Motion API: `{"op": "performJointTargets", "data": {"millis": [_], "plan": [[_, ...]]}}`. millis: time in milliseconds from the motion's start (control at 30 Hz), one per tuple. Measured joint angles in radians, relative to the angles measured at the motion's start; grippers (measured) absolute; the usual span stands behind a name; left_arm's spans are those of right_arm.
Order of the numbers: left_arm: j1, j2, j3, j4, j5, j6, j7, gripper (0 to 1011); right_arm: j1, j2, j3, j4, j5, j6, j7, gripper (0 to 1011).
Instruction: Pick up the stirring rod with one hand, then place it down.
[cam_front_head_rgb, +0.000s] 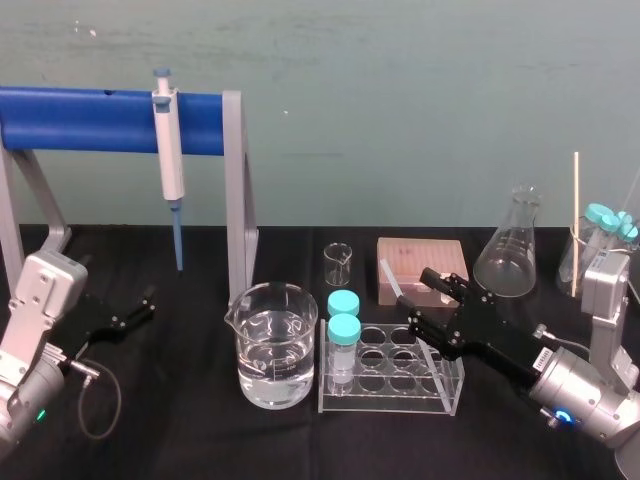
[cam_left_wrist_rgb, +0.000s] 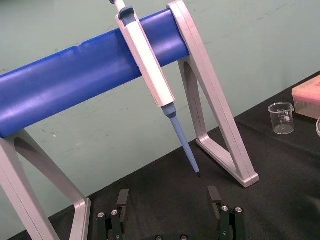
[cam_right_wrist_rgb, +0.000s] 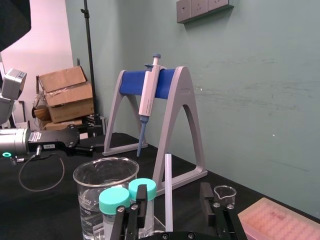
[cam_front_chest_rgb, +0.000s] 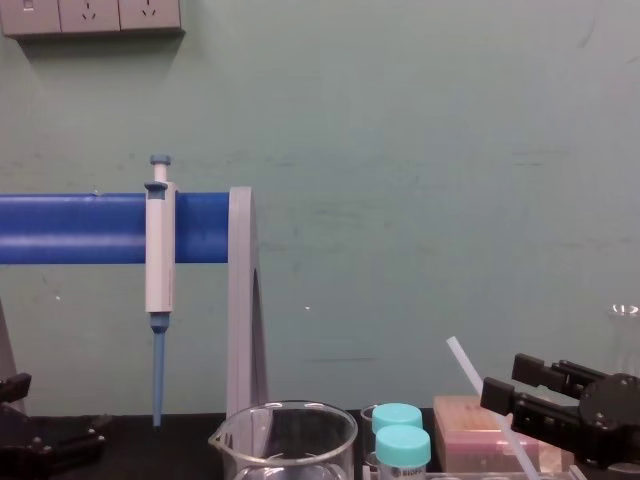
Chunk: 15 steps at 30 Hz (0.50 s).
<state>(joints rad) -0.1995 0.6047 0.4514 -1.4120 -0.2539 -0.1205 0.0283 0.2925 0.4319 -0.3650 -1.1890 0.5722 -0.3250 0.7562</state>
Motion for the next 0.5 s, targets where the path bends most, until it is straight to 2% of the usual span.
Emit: {"op": "performJointTargets", "data": {"millis": [33, 100, 133, 300, 433, 500], "plan": [[0.000, 0.000, 0.000, 0.000, 0.000, 0.000, 0.000, 1000, 0.000, 0.000, 0.000, 0.000, 0.000, 0.000, 0.000, 673], [0.000, 0.000, 0.000, 0.000, 0.000, 0.000, 0.000, 1000, 0.000, 0.000, 0.000, 0.000, 0.000, 0.000, 0.000, 715], [0.000, 0.000, 0.000, 0.000, 0.000, 0.000, 0.000, 1000, 0.000, 0.000, 0.000, 0.001, 0.000, 0.000, 0.001, 771], [0.000, 0.000, 0.000, 0.000, 0.000, 0.000, 0.000, 1000, 0.000, 0.000, 0.000, -0.001, 0.000, 0.000, 0.000, 899], [0.000, 0.000, 0.000, 0.000, 0.000, 0.000, 0.000, 1000, -0.011, 0.008, 0.019, -0.053, -0.002, -0.004, -0.024, 1002], [0.000, 0.000, 0.000, 0.000, 0.000, 0.000, 0.000, 1000, -0.023, 0.014, 0.037, -0.090, -0.013, -0.002, -0.061, 1000]]}}
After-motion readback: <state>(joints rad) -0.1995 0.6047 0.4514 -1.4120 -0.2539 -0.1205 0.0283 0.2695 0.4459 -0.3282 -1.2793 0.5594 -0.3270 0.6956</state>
